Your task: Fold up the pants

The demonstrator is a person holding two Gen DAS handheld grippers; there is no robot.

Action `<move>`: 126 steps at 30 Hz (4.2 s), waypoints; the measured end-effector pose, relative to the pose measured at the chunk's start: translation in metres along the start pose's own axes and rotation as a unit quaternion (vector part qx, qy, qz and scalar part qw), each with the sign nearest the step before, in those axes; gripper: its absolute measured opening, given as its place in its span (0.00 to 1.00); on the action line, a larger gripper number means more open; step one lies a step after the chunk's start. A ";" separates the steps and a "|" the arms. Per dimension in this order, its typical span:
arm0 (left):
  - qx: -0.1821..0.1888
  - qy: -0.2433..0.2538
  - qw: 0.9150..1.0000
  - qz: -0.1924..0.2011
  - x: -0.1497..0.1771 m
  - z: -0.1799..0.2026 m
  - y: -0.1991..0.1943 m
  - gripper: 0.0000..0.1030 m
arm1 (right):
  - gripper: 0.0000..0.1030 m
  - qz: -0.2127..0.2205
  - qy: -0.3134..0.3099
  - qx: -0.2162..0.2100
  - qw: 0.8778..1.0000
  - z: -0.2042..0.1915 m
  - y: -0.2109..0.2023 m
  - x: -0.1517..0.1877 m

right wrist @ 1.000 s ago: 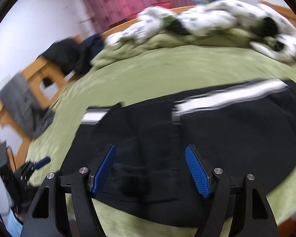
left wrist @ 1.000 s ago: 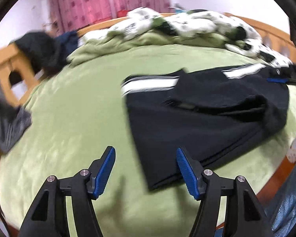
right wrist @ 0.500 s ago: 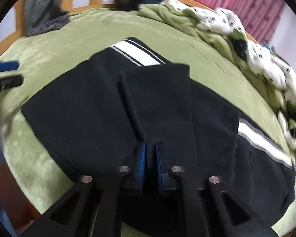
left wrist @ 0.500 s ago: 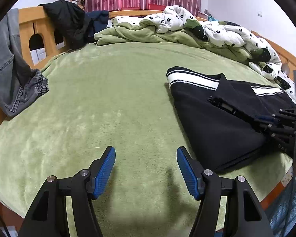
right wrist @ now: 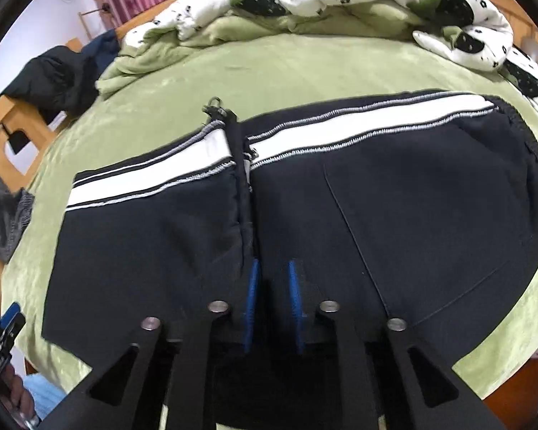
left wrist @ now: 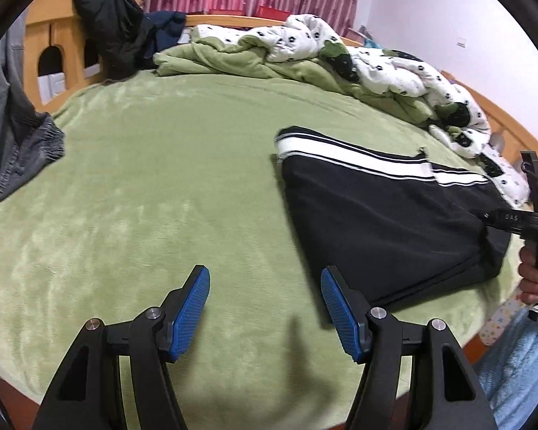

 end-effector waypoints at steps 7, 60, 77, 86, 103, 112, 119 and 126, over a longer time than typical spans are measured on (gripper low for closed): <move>0.080 0.043 0.995 -0.047 0.021 0.036 0.010 0.60 | 0.42 0.037 -0.023 -0.055 0.998 -0.009 -0.027 0.001; 0.002 0.002 0.994 -0.110 0.019 0.051 0.056 0.61 | 0.37 -0.021 -0.140 0.009 0.990 -0.024 -0.018 0.050; -0.006 -0.052 0.997 -0.051 -0.037 0.024 0.070 0.60 | 0.81 0.114 0.133 0.074 0.982 0.255 -0.091 -0.020; 0.041 -0.081 0.992 -0.084 -0.060 0.003 0.115 0.59 | 0.80 0.107 0.240 -0.038 0.964 0.287 -0.009 -0.037; 0.164 -0.144 0.972 -0.087 -0.081 0.017 0.132 0.09 | 0.39 0.177 0.191 -0.002 0.966 0.260 -0.031 -0.098; 0.194 -0.166 0.967 -0.016 -0.153 0.015 0.076 0.09 | 0.37 0.281 0.070 -0.002 0.957 0.125 -0.156 -0.177; 0.123 -0.171 0.977 0.014 -0.181 -0.082 0.032 0.09 | 0.38 0.290 0.049 -0.037 0.955 0.037 -0.175 -0.205; 0.036 -0.164 0.985 -0.047 -0.134 -0.165 0.072 0.10 | 0.38 0.180 0.023 -0.034 0.983 0.009 -0.050 -0.188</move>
Point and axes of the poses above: each gripper's, at about its wrist camera, not at the fingertips, and y roughly the way its jaws point, z to its right, x to its underside, the point moved 8 cm from there along y, roughly the way its jaws point, and after that the axes turned 2 degrees about x, right-handed, at the moved point
